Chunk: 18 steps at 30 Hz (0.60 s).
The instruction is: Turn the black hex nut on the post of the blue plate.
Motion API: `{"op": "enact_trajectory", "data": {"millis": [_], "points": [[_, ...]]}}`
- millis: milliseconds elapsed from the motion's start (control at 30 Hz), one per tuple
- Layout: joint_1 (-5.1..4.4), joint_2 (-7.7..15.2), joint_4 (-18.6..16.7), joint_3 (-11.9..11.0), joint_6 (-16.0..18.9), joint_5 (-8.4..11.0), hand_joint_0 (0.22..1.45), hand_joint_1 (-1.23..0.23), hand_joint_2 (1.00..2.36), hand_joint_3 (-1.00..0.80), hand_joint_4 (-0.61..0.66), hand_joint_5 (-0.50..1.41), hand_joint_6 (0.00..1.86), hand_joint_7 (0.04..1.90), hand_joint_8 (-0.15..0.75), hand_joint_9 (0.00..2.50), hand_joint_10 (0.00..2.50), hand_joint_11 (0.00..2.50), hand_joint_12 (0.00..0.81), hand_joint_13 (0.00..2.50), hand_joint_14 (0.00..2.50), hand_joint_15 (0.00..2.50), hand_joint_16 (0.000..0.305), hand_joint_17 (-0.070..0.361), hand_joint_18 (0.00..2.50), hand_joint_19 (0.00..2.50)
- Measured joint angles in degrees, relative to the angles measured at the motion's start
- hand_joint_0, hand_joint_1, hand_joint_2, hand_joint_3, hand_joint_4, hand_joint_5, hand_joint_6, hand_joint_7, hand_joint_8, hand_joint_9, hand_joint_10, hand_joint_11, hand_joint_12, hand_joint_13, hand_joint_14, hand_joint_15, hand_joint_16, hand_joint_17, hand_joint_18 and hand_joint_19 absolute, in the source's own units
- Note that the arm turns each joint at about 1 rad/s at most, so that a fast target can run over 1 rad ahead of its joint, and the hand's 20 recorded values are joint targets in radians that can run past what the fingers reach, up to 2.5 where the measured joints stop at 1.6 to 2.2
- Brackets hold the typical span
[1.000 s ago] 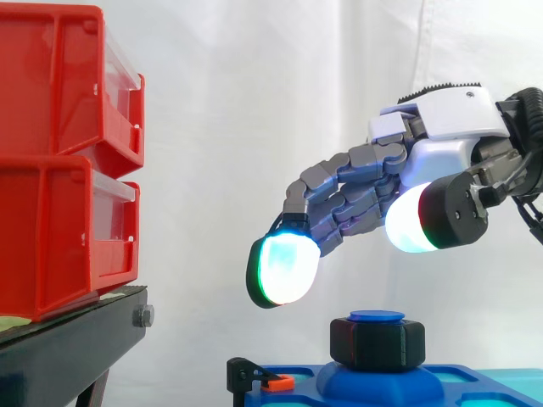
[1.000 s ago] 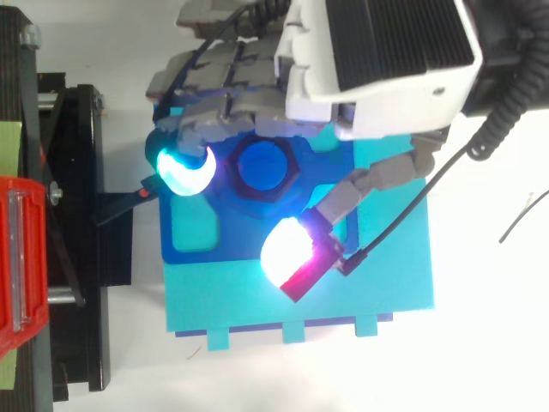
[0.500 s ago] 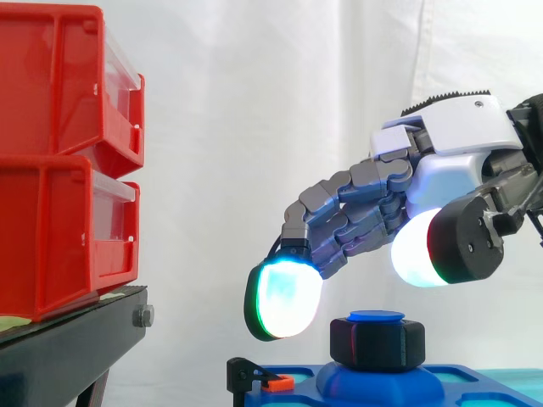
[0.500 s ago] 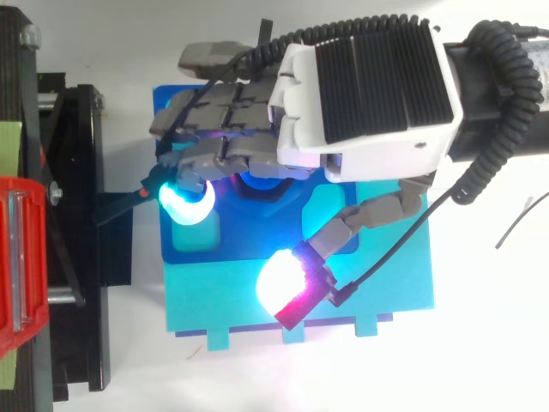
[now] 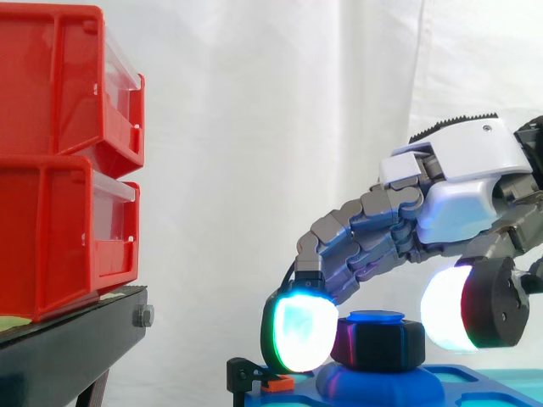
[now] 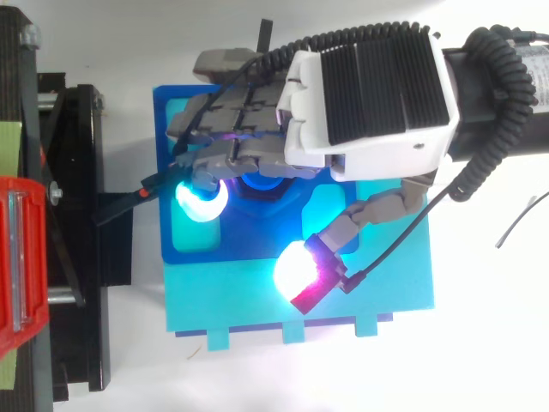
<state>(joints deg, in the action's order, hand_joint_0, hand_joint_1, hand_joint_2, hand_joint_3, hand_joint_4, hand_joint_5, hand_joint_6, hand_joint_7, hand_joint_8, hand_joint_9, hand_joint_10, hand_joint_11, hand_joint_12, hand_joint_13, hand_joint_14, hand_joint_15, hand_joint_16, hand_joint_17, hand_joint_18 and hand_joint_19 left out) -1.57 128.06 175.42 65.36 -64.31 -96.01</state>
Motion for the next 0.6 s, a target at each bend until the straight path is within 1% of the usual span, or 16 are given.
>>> {"op": "enact_trajectory", "data": {"millis": [100, 333, 600], "points": [[0.11, 0.00, -0.07, 0.01, 0.04, -0.04, 0.43, -0.63, 1.00, -0.50, 0.26, -0.20, 0.50, 0.89, 0.311, 0.29, 0.00, 0.00, 0.409, 0.25, 0.00, 0.00, 0.054, 0.121, 0.15, 0.08], [0.52, -0.01, 0.16, 0.08, 0.00, -0.38, 0.43, -0.61, 1.00, -0.50, 0.27, -0.20, 0.50, 0.88, 0.314, 0.30, 0.00, 0.00, 0.407, 0.25, 0.00, 0.00, 0.053, 0.119, 0.14, 0.07], [1.48, -0.04, 0.50, 0.05, 0.04, -2.35, 0.44, -0.59, 1.00, -0.50, 0.26, -0.20, 0.50, 0.89, 0.317, 0.30, 0.00, 0.00, 0.402, 0.25, 0.00, 0.00, 0.052, 0.118, 0.13, 0.08]]}}
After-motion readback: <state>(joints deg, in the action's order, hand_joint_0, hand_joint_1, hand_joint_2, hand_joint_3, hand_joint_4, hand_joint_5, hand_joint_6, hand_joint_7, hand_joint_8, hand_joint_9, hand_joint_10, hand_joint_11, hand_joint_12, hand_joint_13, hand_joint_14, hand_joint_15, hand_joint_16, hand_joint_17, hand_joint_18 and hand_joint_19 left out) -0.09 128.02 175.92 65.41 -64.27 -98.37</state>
